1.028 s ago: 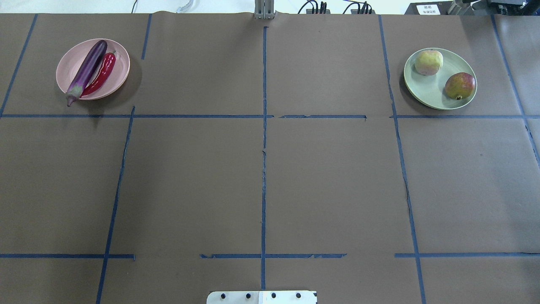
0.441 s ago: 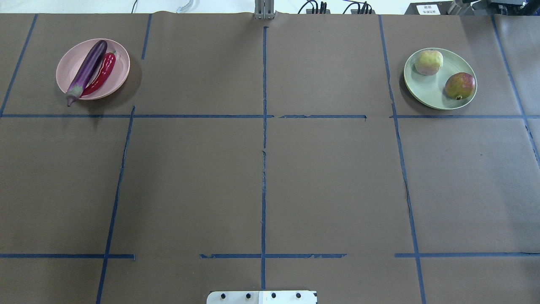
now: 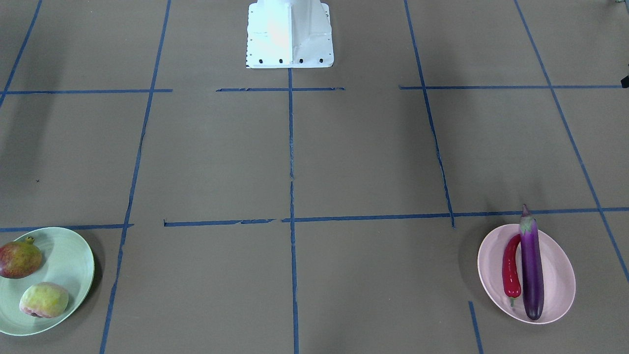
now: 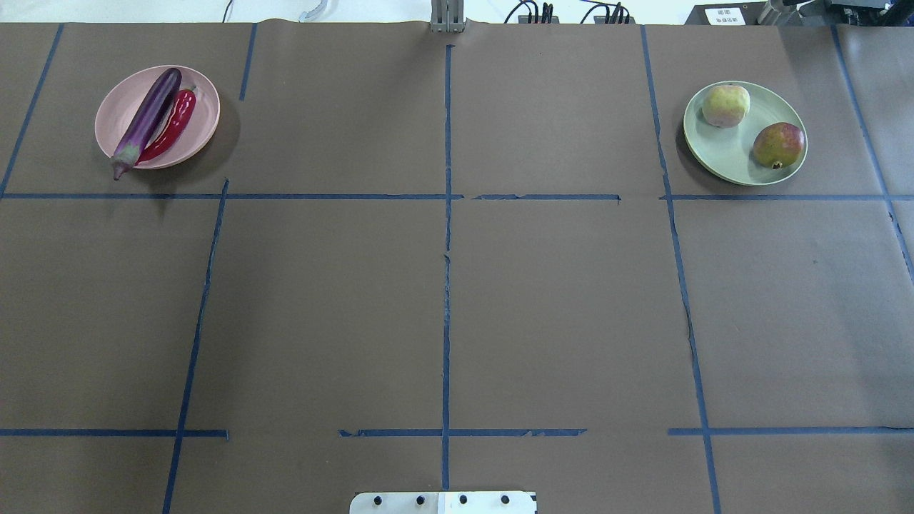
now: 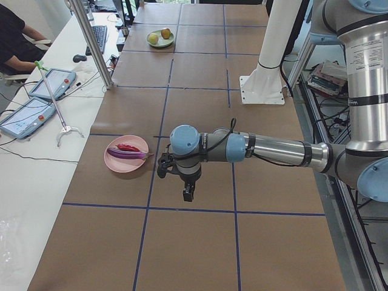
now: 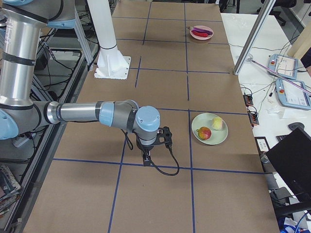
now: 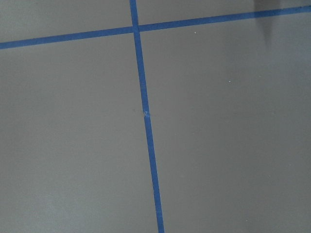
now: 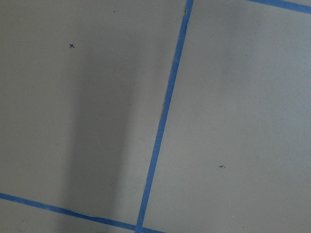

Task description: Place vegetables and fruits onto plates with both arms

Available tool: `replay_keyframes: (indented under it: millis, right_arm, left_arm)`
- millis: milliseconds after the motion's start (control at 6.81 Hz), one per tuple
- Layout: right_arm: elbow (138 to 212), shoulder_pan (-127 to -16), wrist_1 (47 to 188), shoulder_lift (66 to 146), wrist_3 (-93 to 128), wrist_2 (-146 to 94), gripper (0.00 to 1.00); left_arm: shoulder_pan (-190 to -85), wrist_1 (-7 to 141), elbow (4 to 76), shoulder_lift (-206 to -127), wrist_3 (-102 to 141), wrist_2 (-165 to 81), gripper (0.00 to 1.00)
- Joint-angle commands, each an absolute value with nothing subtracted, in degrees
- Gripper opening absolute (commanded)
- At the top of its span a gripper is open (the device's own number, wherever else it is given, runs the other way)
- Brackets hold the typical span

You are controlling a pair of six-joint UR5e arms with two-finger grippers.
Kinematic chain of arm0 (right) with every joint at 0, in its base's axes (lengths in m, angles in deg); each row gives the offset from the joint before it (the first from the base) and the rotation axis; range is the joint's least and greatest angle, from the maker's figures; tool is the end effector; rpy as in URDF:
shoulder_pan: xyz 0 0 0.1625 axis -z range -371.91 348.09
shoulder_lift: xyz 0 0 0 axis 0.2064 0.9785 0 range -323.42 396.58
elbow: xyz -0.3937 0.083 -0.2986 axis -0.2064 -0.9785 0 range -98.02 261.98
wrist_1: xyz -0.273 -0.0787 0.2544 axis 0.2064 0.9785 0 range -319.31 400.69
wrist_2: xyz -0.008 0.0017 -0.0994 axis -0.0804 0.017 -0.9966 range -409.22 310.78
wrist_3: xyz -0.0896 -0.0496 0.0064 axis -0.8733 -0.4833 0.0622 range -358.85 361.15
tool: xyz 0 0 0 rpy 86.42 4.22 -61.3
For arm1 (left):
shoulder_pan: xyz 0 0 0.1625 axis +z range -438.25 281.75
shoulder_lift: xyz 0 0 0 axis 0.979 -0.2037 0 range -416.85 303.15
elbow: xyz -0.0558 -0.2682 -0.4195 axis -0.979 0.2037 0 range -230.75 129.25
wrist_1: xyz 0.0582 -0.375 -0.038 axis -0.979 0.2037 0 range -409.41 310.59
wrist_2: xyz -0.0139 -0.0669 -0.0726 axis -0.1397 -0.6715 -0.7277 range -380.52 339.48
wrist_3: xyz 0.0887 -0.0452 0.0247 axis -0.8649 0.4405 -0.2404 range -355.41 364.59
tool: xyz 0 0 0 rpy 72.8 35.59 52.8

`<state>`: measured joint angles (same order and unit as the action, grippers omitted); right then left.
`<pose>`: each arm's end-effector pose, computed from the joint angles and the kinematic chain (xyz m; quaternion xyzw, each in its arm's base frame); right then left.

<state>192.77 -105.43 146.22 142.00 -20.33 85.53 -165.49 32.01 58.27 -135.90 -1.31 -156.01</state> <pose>0.0799 -0.3035 0.7014 0.0020 -0.3879 -0.1105 0.9150 -0.0430 -0.3601 0.6772 0.0065 0.3866 0.0679 0.9197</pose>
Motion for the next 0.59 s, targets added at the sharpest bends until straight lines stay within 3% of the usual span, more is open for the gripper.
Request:
replay_keyframes:
  millis: [0, 441]
  right_arm:
    - [192.8, -105.4, 146.9, 142.1, -20.0, 86.2, 1.0]
    - [193.0, -105.4, 146.2, 142.1, -19.9, 86.3, 1.0]
  left_arm:
    - [-165.5, 32.0, 58.4, -135.7, -1.4, -153.1, 1.0]
    - [-165.4, 32.0, 57.9, -135.3, -1.3, -152.9, 1.0]
